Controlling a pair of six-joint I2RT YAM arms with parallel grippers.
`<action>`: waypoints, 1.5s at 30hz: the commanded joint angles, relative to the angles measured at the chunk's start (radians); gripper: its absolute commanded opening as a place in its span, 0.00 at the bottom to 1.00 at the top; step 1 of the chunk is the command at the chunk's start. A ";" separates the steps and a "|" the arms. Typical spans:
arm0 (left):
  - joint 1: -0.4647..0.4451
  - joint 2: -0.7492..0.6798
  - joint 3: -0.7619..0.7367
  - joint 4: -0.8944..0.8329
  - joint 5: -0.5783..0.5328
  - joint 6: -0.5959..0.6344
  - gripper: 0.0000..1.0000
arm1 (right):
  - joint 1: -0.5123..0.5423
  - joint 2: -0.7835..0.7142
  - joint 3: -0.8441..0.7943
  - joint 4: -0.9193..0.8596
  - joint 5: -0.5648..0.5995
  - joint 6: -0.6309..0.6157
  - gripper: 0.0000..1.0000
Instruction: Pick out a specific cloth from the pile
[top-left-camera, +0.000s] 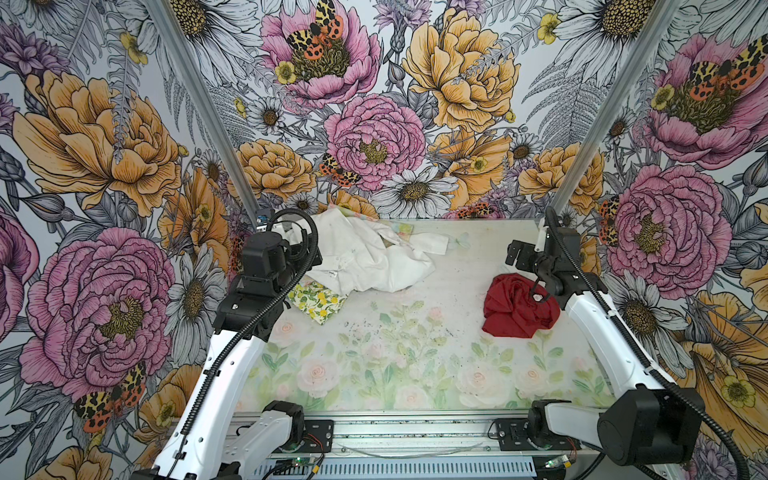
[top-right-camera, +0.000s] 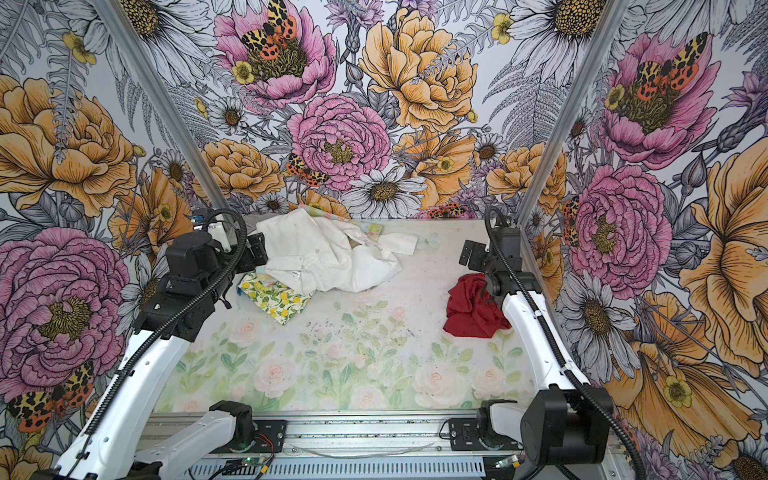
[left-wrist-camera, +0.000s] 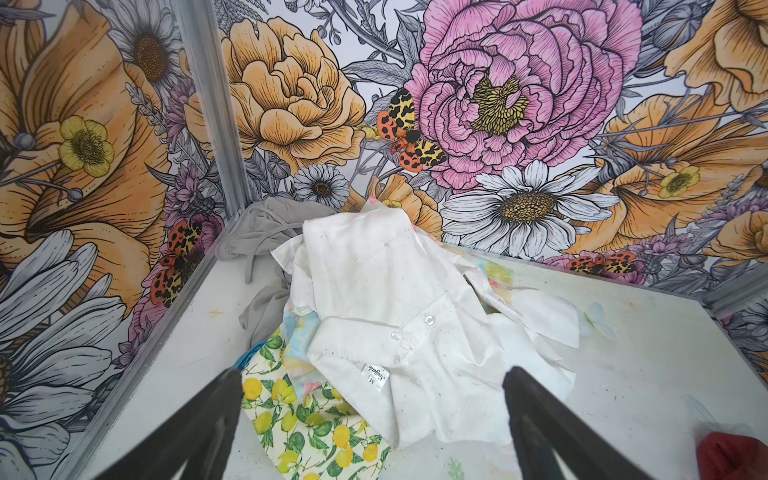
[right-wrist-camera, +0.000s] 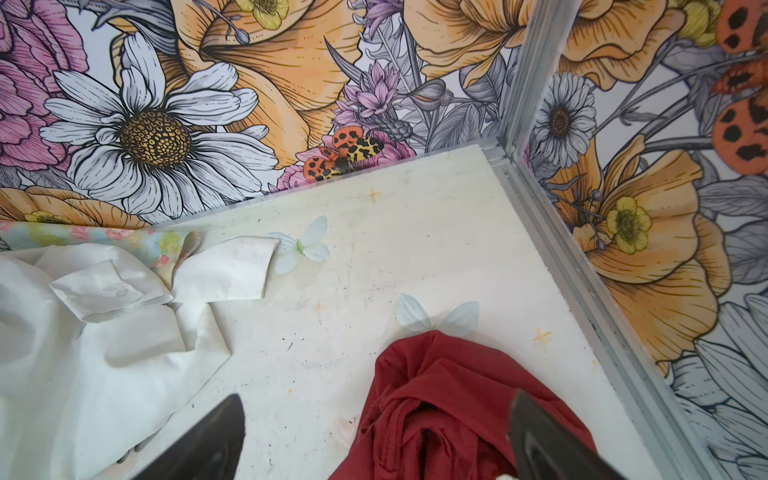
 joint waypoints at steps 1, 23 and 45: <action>0.020 0.033 0.003 0.033 -0.006 0.005 0.99 | 0.019 -0.034 0.038 0.013 0.042 -0.064 1.00; 0.158 0.128 -0.484 0.722 0.096 0.138 0.99 | 0.042 -0.199 -0.342 0.472 0.072 -0.174 1.00; 0.194 0.318 -0.703 1.119 0.122 0.165 0.99 | 0.039 -0.090 -0.615 0.828 0.104 -0.197 1.00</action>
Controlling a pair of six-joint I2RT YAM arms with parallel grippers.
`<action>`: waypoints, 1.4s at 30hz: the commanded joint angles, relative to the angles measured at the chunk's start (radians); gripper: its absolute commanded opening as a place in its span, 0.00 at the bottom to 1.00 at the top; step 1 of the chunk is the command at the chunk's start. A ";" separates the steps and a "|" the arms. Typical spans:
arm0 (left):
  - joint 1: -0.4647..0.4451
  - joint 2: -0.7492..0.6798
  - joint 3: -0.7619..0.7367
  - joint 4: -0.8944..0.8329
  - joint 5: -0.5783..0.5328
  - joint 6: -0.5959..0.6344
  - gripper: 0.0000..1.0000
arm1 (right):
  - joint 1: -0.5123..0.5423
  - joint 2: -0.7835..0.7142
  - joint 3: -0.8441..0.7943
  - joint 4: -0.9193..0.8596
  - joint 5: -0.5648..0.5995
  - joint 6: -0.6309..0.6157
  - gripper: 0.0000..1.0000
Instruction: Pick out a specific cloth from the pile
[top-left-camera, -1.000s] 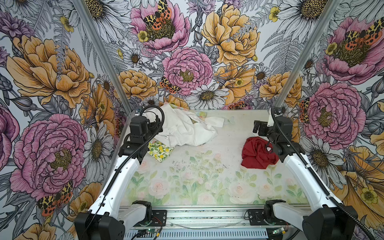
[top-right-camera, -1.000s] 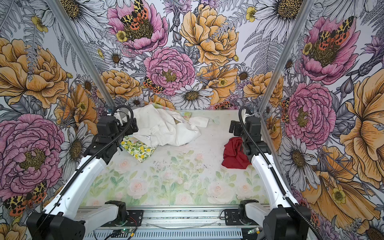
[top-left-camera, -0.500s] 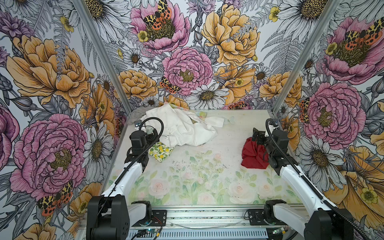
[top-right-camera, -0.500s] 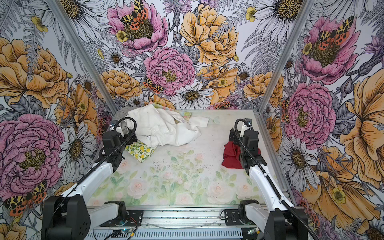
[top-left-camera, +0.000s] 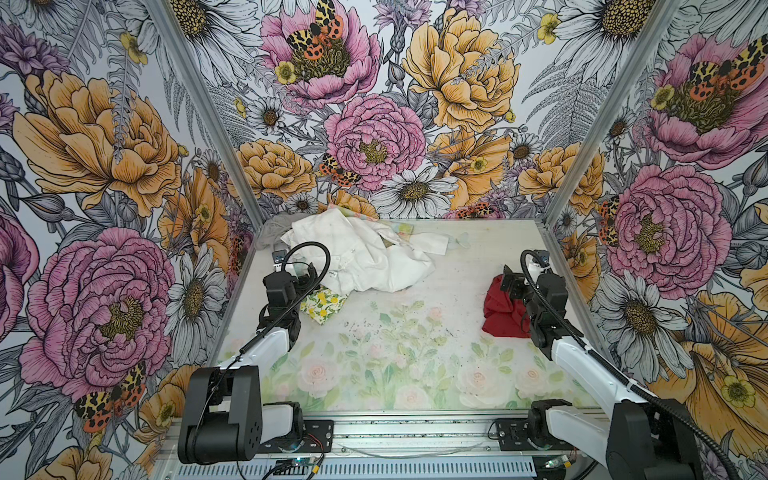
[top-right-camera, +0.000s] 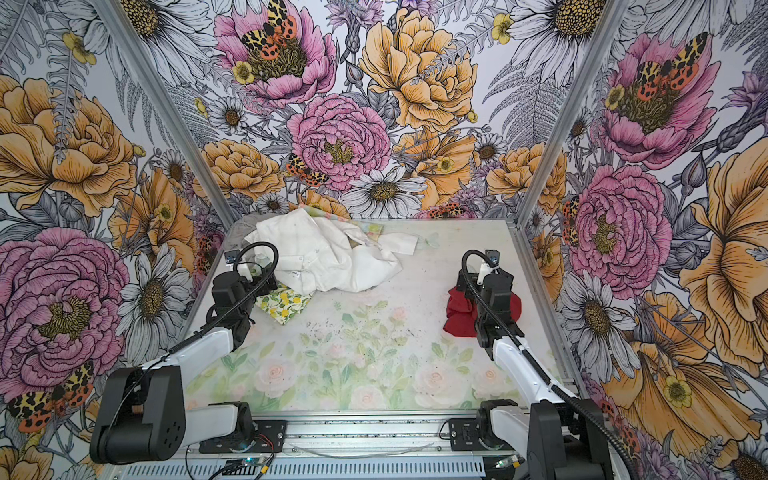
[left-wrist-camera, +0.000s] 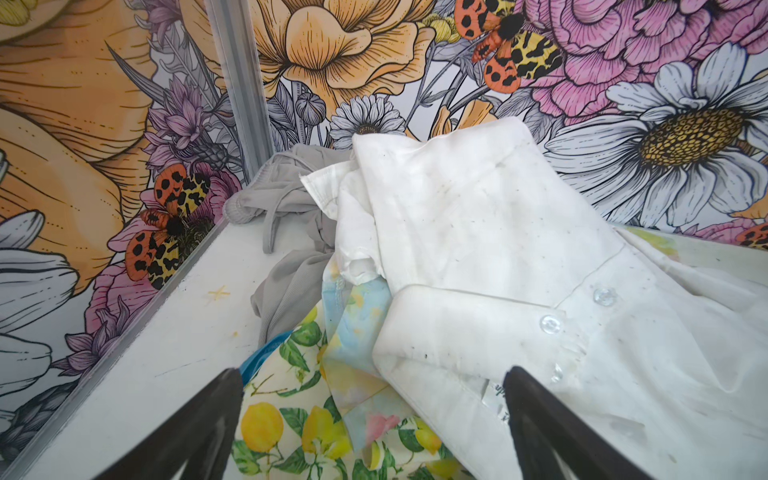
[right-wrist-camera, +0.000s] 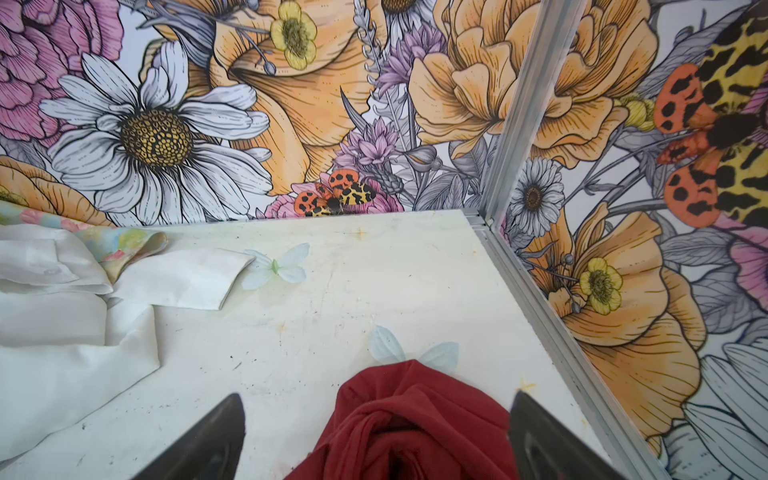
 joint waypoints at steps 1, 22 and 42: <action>-0.009 0.032 -0.026 0.099 0.012 0.032 0.99 | 0.005 0.039 -0.022 0.086 0.015 -0.019 0.99; -0.064 0.238 -0.144 0.486 -0.065 0.088 0.99 | -0.005 0.200 -0.116 0.366 0.037 -0.064 0.99; -0.031 0.250 -0.132 0.484 -0.055 0.057 0.99 | -0.076 0.416 -0.107 0.538 -0.096 -0.009 0.99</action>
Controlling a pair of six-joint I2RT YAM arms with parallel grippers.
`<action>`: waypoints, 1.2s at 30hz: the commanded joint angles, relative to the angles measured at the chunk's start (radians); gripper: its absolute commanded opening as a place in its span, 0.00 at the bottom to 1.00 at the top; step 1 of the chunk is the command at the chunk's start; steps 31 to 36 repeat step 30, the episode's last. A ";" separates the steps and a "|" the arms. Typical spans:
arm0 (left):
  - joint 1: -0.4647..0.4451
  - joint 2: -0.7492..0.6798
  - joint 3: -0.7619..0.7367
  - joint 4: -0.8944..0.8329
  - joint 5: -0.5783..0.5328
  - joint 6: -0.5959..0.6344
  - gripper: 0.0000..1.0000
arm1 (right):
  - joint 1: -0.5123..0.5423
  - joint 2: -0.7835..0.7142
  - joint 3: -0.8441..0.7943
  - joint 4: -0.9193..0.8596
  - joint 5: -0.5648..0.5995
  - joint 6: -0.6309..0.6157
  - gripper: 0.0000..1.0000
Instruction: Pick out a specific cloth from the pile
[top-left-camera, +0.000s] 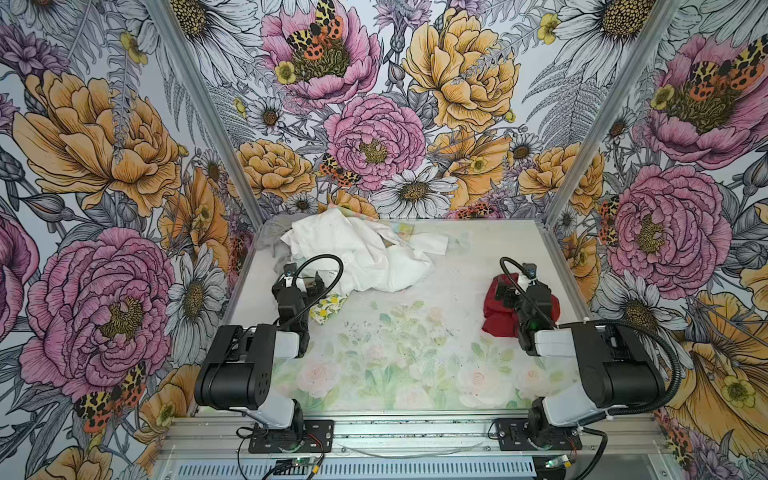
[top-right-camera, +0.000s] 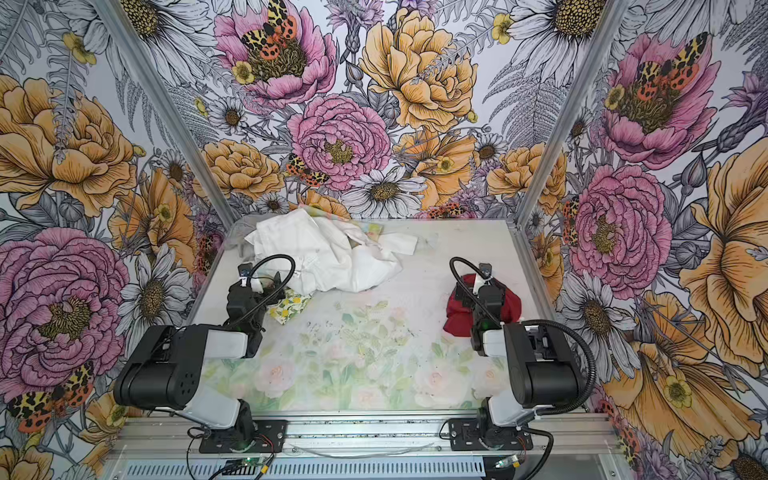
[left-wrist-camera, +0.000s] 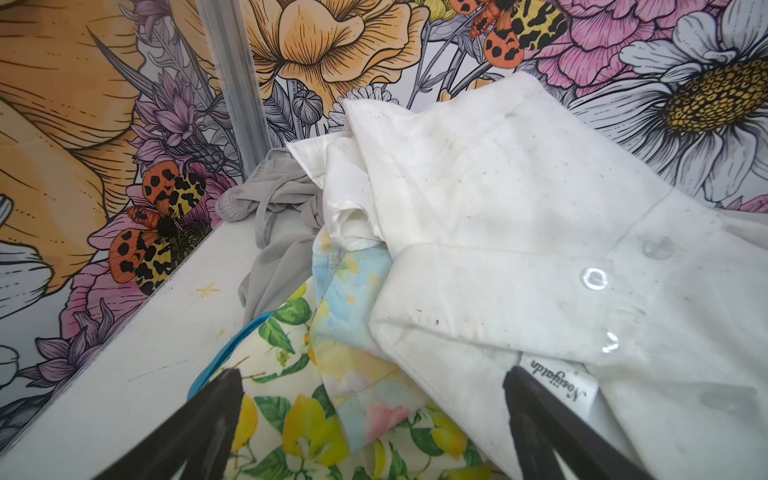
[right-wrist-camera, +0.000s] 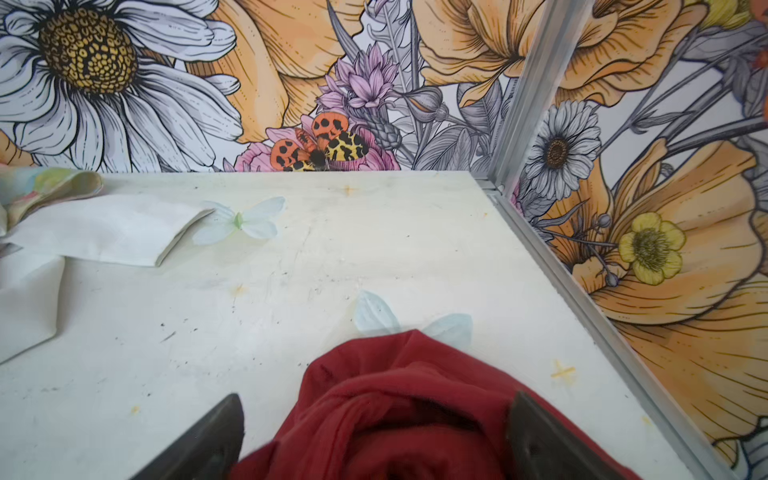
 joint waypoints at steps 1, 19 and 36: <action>0.008 0.006 0.002 0.016 -0.002 -0.007 0.99 | -0.006 0.001 0.012 -0.001 -0.044 0.026 0.99; 0.007 0.006 -0.001 0.021 -0.002 -0.006 0.99 | -0.005 -0.001 0.006 0.009 -0.046 0.026 1.00; 0.007 0.006 -0.001 0.021 -0.002 -0.006 0.99 | 0.002 0.001 0.011 0.000 -0.035 0.021 1.00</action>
